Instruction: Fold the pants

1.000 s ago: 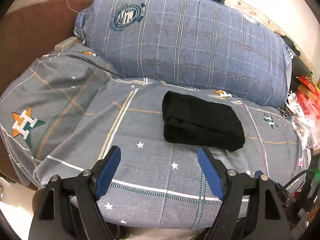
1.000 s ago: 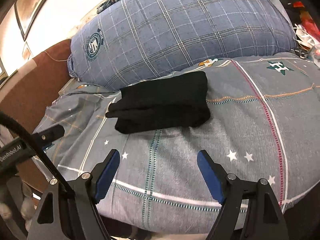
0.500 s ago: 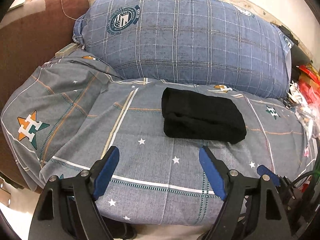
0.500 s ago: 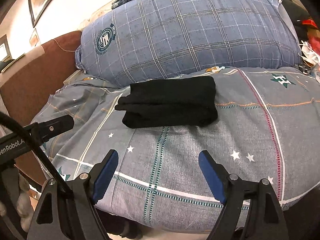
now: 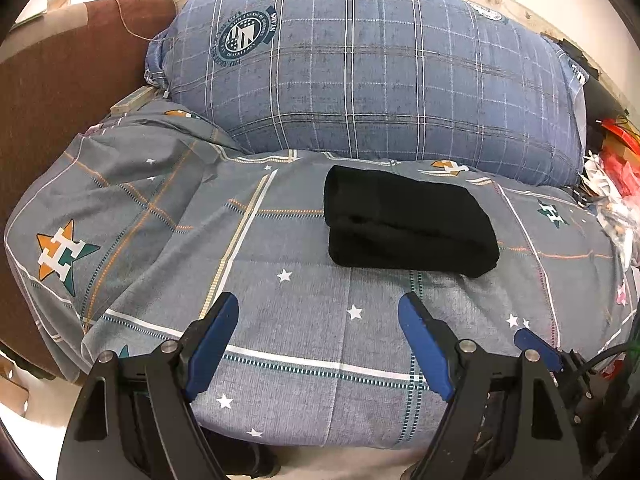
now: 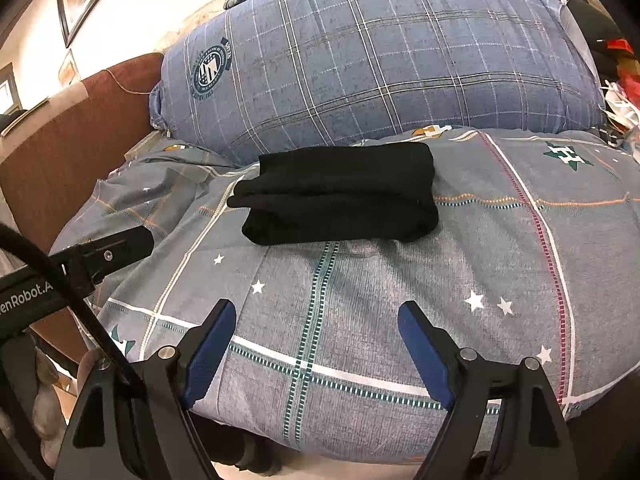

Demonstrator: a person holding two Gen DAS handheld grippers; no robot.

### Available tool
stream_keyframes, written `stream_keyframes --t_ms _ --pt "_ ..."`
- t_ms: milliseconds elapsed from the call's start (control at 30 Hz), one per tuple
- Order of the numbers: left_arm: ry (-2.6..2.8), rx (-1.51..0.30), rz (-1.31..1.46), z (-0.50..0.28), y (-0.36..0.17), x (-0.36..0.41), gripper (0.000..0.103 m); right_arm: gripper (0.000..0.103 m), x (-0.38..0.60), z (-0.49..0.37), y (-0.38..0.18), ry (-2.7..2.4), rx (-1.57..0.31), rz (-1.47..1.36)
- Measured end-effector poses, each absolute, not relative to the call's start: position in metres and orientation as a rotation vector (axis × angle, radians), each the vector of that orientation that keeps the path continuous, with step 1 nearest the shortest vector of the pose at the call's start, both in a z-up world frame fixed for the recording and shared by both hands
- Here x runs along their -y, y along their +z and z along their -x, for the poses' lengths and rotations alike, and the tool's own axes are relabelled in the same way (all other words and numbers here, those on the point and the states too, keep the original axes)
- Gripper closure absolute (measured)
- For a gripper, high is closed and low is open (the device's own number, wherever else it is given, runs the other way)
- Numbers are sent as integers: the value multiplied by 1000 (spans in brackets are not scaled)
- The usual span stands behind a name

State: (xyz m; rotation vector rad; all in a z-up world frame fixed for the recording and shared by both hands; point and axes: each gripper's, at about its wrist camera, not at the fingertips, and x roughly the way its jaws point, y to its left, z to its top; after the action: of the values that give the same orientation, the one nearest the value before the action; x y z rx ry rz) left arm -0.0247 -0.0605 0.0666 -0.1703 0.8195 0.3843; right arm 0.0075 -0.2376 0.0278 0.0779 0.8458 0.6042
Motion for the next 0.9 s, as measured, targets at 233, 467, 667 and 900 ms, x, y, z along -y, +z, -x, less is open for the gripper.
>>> stream_keyframes --t_ms 233,467,667,900 --pt "384 -831 172 25 62 61 22 16 234 -6 23 611 -856 -65" --pt "389 -839 180 24 58 60 22 16 232 -6 18 607 -871 -60" --pt "395 -840 186 25 56 58 22 16 230 -6 13 608 -885 -53" --pt "397 -830 193 27 56 58 22 15 227 -4 11 614 -890 -40"
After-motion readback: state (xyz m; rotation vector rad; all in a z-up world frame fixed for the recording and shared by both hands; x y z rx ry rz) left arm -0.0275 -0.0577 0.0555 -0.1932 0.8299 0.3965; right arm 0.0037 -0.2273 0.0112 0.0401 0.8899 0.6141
